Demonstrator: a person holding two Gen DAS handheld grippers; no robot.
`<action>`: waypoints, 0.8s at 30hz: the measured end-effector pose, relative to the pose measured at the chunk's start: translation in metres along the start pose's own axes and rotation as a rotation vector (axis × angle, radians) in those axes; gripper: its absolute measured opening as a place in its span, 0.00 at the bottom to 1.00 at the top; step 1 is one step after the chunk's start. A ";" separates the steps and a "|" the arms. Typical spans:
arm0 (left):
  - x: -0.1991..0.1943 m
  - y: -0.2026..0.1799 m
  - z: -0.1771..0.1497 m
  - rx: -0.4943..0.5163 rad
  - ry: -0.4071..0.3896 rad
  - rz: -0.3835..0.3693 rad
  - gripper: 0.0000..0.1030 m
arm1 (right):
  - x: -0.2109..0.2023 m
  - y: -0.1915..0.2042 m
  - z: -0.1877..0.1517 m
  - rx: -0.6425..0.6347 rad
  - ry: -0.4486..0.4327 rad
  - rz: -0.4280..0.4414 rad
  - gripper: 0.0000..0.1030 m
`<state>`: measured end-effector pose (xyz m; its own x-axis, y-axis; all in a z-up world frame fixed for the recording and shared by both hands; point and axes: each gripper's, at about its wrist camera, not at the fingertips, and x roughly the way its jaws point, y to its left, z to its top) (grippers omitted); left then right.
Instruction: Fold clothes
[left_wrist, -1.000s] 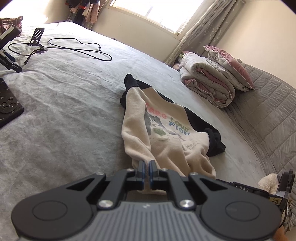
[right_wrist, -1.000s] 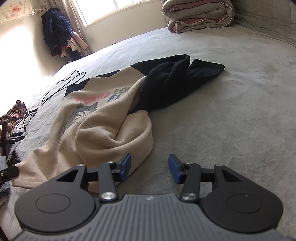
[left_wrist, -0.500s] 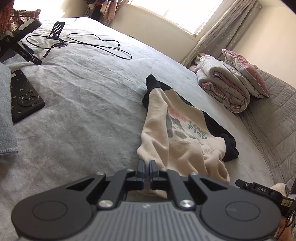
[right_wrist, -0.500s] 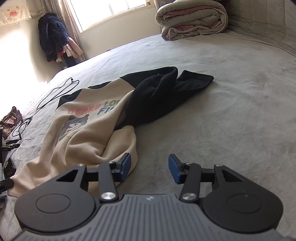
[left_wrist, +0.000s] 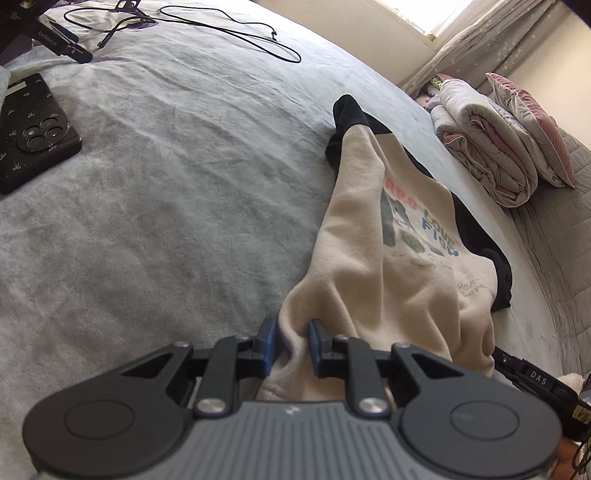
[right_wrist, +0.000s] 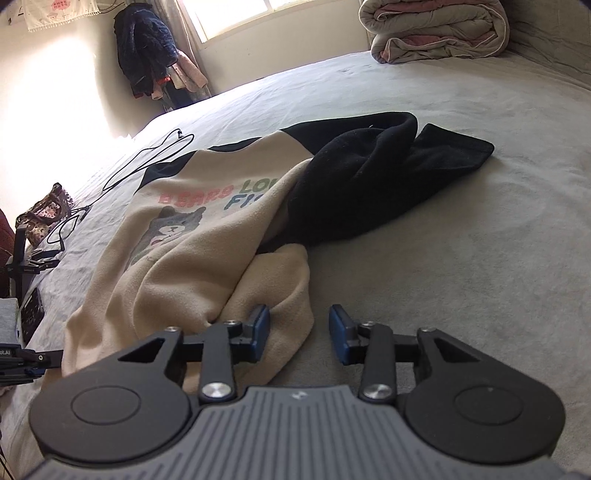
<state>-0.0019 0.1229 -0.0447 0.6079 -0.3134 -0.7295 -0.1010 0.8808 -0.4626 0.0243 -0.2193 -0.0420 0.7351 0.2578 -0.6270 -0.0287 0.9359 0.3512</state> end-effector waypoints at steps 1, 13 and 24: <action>0.000 -0.001 0.000 0.005 -0.001 0.003 0.14 | -0.002 0.000 0.000 0.021 0.004 0.020 0.08; -0.045 0.001 -0.006 -0.031 -0.138 -0.070 0.05 | -0.074 0.017 0.003 0.129 -0.142 0.057 0.07; -0.068 0.020 -0.008 -0.048 -0.131 -0.100 0.03 | -0.114 0.023 -0.008 0.046 -0.116 0.016 0.08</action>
<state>-0.0520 0.1587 -0.0083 0.7143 -0.3465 -0.6080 -0.0705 0.8288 -0.5551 -0.0657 -0.2252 0.0319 0.8083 0.2407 -0.5373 -0.0121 0.9192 0.3936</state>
